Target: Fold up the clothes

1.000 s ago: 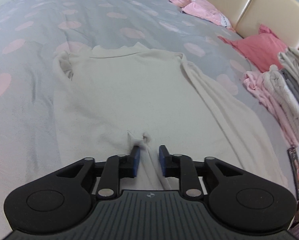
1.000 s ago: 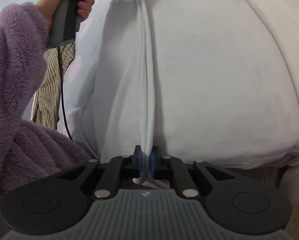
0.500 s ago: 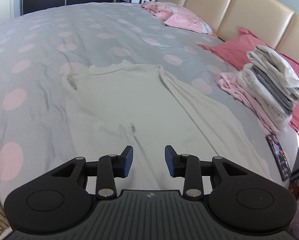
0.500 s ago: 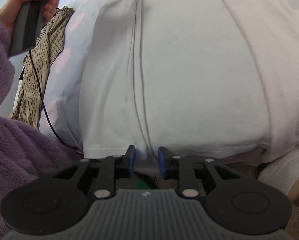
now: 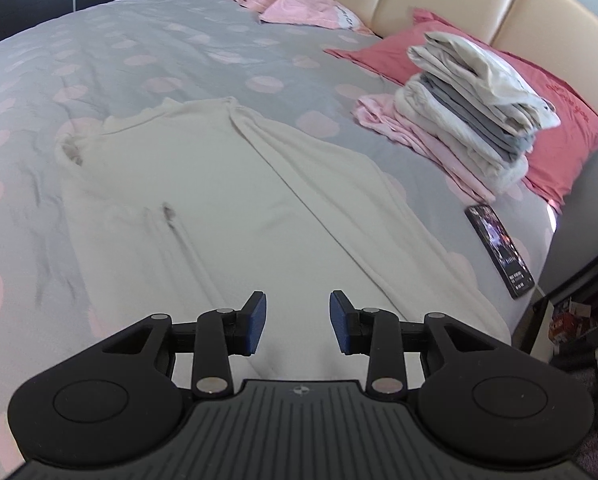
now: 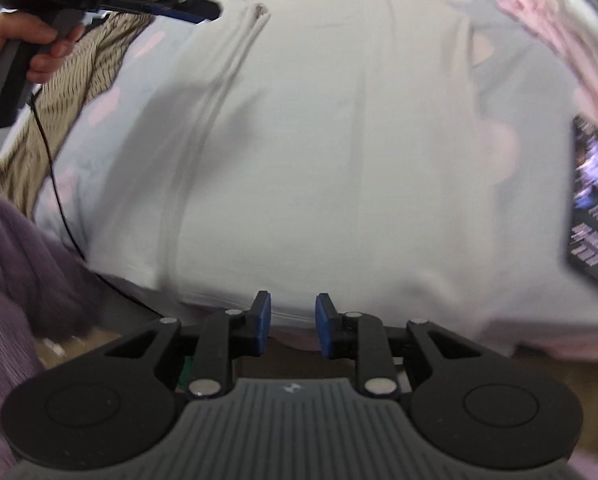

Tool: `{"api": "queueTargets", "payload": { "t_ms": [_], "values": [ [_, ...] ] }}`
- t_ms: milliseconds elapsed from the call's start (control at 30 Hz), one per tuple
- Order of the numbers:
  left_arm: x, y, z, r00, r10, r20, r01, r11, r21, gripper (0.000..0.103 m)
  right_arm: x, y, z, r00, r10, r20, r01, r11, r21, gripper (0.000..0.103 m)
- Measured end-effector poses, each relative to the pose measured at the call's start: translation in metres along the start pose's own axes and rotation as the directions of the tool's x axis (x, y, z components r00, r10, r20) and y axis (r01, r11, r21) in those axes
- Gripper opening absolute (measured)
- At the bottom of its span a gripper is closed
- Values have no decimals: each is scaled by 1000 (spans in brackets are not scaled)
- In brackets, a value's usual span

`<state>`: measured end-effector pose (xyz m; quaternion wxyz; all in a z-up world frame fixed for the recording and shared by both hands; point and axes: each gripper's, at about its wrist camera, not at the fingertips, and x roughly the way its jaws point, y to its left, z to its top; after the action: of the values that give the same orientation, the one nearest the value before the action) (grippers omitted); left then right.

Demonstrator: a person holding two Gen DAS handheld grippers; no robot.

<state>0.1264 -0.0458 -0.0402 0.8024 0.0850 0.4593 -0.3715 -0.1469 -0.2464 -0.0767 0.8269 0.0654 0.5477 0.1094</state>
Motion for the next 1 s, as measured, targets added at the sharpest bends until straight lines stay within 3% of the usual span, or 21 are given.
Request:
{"api": "queueTargets", "payload": {
  "t_ms": [333, 467, 600, 733, 800, 833, 1000],
  "values": [
    [11, -32, -10, 998, -36, -60, 39, 998, 53, 32, -13, -94, -3, 999, -48, 12, 48, 998, 33, 28],
    [19, -36, -12, 996, -42, -80, 46, 998, 41, 32, -10, -100, 0, 1000, -2, 20, 2, 1000, 7, 28],
    [27, -38, -14, 993, -43, -106, 47, 998, 38, 32, 6, -102, 1, 1000, -9, 14, 10, 1000, -22, 28],
    [33, -40, -10, 991, -47, -123, 52, 998, 37, 32, 12, -106, 1, 999, 26, 24, -28, 998, 54, 36],
    [36, -42, -4, 991, -46, -126, 50, 998, 33, 32, 12, -96, 2, 1000, 9, 28, -10, 999, 37, 28],
    [37, -43, -2, 991, -45, -127, 49, 998, 30, 32, 12, -90, 2, 1000, 2, 29, -2, 1000, 20, 17],
    [43, -56, 18, 989, -60, -132, 67, 997, 47, 32, 11, -72, 6, 998, -63, 25, 62, 997, 39, 11]
  ]
}}
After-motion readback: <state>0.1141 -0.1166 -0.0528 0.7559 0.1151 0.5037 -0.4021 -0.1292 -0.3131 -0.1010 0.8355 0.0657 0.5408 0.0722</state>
